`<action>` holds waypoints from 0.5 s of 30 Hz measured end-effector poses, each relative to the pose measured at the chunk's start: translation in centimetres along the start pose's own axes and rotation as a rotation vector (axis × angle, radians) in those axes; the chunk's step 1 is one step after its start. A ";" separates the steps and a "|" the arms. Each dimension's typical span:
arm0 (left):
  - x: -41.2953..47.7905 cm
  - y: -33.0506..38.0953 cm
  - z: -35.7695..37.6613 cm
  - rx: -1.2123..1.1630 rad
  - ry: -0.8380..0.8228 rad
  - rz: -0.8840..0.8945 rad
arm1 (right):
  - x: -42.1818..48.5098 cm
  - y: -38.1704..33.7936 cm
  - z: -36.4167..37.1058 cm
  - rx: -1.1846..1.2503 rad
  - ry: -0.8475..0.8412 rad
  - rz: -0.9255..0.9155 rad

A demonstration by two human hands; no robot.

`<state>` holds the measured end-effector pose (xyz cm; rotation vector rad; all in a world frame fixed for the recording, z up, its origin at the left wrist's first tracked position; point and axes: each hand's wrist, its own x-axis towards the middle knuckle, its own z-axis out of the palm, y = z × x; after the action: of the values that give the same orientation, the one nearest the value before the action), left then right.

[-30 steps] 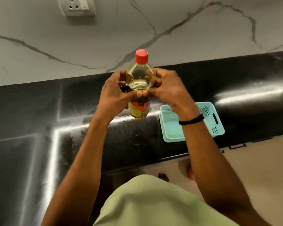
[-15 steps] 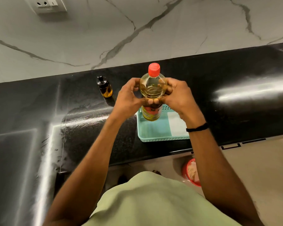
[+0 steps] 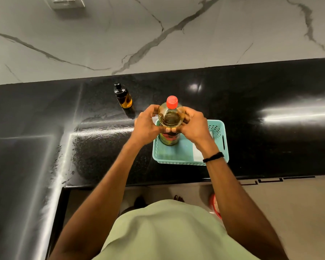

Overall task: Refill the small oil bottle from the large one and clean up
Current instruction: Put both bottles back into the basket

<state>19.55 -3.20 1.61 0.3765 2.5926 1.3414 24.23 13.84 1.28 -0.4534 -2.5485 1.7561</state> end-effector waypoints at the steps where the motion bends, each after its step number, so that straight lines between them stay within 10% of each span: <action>1: 0.0 -0.2 0.0 -0.003 0.003 -0.006 | 0.0 0.1 0.1 0.009 -0.006 0.005; 15: 0.5 -2.1 -1.9 0.136 -0.096 -0.052 | -0.6 -1.1 -0.3 -0.299 -0.047 0.080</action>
<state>18.23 -5.68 0.96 0.3822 2.6020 1.1053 24.57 13.59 2.43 -0.5333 -2.8772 1.4240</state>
